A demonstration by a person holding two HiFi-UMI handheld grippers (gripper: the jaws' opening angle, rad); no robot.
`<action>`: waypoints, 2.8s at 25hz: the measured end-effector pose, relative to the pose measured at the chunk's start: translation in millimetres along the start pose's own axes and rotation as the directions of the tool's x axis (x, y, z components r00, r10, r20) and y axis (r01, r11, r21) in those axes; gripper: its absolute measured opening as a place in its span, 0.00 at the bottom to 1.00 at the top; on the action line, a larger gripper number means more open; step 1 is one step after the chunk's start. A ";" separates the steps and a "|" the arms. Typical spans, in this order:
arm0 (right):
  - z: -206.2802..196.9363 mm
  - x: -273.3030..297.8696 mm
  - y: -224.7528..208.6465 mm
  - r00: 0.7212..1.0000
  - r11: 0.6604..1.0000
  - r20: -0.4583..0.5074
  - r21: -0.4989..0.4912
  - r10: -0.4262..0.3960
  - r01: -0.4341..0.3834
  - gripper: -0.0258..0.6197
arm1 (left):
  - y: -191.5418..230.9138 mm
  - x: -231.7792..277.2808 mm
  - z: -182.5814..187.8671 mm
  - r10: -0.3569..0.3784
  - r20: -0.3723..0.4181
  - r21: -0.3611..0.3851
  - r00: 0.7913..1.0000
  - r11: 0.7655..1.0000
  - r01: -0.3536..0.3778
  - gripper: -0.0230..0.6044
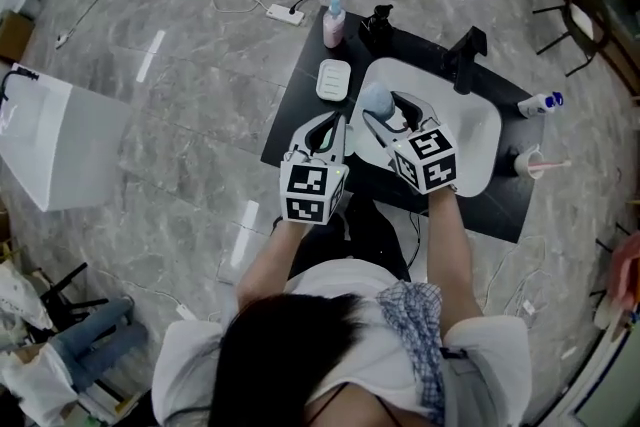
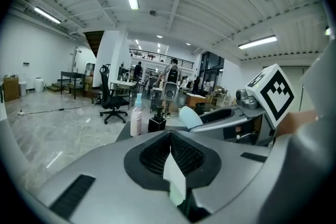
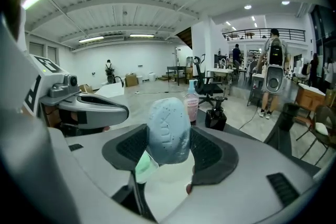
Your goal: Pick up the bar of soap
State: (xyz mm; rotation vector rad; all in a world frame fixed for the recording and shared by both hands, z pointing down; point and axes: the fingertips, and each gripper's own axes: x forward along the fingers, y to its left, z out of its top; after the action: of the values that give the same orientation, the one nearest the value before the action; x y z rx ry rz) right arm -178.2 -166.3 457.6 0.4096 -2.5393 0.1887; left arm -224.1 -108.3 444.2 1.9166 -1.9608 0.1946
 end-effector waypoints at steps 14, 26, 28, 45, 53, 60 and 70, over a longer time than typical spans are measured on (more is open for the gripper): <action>-66.7 -101.3 -49.8 0.963 0.953 -0.039 0.138 -0.267 0.270 0.45 | -94.9 18.6 -11.0 -0.243 -0.050 0.075 0.969 0.966 0.247 0.05; -148.1 -201.3 -105.4 0.903 0.856 -0.103 0.290 -0.417 0.428 0.45 | -208.2 42.6 -13.4 -0.388 -0.071 0.115 0.919 0.912 0.394 0.05; -159.0 -213.2 -113.6 0.893 0.841 -0.116 0.304 -0.435 0.448 0.45 | -225.1 46.4 -18.6 -0.409 -0.089 0.116 0.908 0.901 0.418 0.05; -257.4 -287.5 -171.9 0.841 0.731 -0.250 0.415 -0.480 0.541 0.45 | -335.2 84.6 -36.1 -0.502 -0.166 0.119 0.849 0.844 0.522 0.05; -293.0 -295.5 -194.6 0.842 0.719 -0.304 0.437 -0.446 0.540 0.45 | -364.7 109.6 -41.0 -0.510 -0.183 0.108 0.840 0.839 0.533 0.05; -319.9 -286.5 -203.1 0.846 0.737 -0.364 0.428 -0.389 0.523 0.45 | -371.7 127.6 -52.8 -0.489 -0.214 0.096 0.846 0.851 0.516 0.05; -352.6 -271.8 -209.5 0.829 0.760 -0.469 0.404 -0.305 0.509 0.45 | -377.1 142.2 -50.5 -0.531 -0.179 0.070 0.828 0.833 0.549 0.05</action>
State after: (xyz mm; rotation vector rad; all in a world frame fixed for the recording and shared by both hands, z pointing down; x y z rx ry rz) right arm 285.3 -219.4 613.9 1.0325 -1.9212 0.7152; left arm 157.5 -242.9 478.7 2.3715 -1.2595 0.2893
